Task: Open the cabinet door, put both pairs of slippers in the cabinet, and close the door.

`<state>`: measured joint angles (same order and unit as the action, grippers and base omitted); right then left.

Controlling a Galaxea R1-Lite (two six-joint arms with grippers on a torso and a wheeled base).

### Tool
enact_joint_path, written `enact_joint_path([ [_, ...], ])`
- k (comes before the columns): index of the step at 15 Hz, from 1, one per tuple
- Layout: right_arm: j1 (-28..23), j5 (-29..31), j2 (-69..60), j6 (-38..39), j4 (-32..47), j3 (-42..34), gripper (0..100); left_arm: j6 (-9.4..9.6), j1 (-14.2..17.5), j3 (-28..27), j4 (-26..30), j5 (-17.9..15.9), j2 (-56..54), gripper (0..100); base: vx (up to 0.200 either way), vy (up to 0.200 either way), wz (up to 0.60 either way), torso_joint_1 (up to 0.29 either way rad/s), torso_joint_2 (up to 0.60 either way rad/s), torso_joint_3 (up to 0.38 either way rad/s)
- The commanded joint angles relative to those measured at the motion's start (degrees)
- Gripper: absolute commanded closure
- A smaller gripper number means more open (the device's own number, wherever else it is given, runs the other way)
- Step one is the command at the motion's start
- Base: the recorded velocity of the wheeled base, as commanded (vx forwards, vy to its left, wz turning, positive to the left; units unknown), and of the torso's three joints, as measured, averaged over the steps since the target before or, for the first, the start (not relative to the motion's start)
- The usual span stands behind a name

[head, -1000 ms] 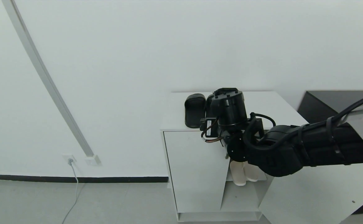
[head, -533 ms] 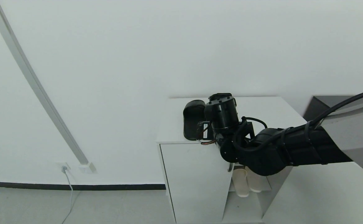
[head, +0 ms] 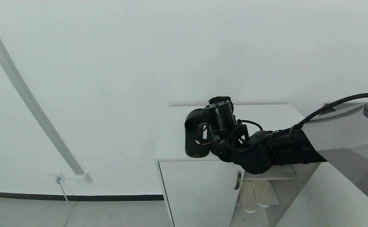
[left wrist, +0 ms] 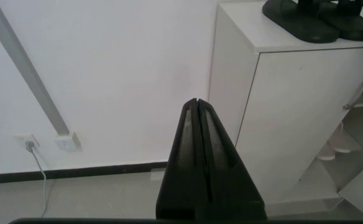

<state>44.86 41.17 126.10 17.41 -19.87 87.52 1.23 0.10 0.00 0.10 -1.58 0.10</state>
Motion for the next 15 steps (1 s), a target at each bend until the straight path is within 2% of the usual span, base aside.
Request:
enact_joint_path([
  [1,-1.2,0.1,2.7,0.0,0.0,1.8,0,0.0,0.0,0.0,0.0,0.0,0.0,100,0.0,0.0,0.0,0.0,0.0,0.0],
  [8,-4.4,0.2,11.2,-0.5,4.0,14.3,0,-0.26,0.0,0.0,0.0,0.1,0.0,100,0.0,0.0,0.0,0.0,0.0,0.0],
  [11,-5.0,0.2,12.1,-0.8,5.5,16.6,0,-0.26,0.0,0.0,0.0,0.1,0.0,100,0.0,0.0,0.0,0.0,0.0,0.0],
  [12,-5.0,0.3,12.2,-0.8,5.5,16.7,100,-0.26,0.0,0.0,0.0,0.1,0.0,100,0.0,0.0,0.0,0.0,0.0,0.0],
  [15,-5.0,1.5,12.2,-1.4,5.5,16.6,100,-0.26,0.0,0.0,0.0,0.1,0.0,100,0.0,0.0,0.0,0.0,0.0,0.0],
])
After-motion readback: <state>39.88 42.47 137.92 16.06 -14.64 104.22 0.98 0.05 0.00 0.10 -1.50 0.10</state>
